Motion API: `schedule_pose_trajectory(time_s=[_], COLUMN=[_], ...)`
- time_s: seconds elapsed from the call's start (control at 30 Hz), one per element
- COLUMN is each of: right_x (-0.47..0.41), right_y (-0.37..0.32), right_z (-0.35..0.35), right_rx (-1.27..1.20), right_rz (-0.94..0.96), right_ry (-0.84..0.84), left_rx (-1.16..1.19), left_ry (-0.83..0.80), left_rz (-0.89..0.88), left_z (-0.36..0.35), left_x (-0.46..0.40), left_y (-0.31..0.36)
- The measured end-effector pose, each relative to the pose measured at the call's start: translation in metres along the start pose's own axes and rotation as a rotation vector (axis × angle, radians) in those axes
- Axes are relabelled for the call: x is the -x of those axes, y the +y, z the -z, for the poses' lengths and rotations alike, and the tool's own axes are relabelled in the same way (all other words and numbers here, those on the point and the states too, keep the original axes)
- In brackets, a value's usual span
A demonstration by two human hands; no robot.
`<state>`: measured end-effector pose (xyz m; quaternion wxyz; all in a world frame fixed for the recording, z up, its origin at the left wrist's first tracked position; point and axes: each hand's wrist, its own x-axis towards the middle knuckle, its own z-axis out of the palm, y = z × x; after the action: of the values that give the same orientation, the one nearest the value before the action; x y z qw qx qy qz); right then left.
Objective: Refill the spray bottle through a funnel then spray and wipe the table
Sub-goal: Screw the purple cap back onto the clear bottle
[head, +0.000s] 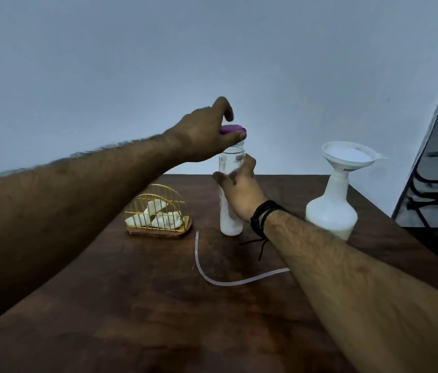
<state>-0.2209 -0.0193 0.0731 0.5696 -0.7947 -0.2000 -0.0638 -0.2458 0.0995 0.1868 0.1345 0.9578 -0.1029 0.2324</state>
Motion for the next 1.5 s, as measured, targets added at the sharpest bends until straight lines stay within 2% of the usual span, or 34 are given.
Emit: schedule_pose_trajectory(time_s=[0.13, 0.23, 0.37, 0.53, 0.8, 1.13, 1.2, 1.33, 1.4, 1.5], right_x=[-0.004, -0.005, -0.006, -0.008, -0.007, -0.003, -0.003, -0.004, -0.003, -0.001], right_y=[0.004, 0.006, 0.006, 0.008, 0.008, 0.009, 0.007, 0.007, 0.008, 0.009], right_z=[-0.003, -0.006, -0.005, -0.007, -0.013, -0.008, -0.01, -0.016, -0.015, -0.007], right_rx=[-0.001, -0.005, -0.026, -0.055, -0.043, -0.01, 0.005, 0.005, -0.018, -0.055], right_rz=[0.009, 0.011, -0.002, -0.005, 0.031, 0.057, 0.057, 0.053, 0.035, 0.015], right_ry=[0.018, 0.023, 0.014, 0.02, 0.048, 0.021, 0.012, 0.018, 0.022, 0.014], left_rx=[-0.169, -0.32, -0.565, -0.739, -0.673, -0.515, -0.504, -0.475, -0.513, -0.532], left_ry=[-0.204, -0.283, -0.279, -0.206, -0.096, -0.123, -0.128, -0.151, -0.106, -0.082], left_rz=[-0.034, -0.011, 0.057, 0.117, 0.216, -0.034, 0.013, 0.287, 0.283, 0.161], left_z=[-0.004, -0.009, -0.01, -0.021, -0.028, -0.014, -0.012, -0.012, -0.019, -0.023], left_x=[-0.014, -0.022, -0.031, -0.036, -0.027, -0.026, -0.026, -0.022, -0.02, -0.018], left_y=[0.007, 0.013, 0.025, 0.032, 0.038, 0.012, 0.013, 0.025, 0.032, 0.035])
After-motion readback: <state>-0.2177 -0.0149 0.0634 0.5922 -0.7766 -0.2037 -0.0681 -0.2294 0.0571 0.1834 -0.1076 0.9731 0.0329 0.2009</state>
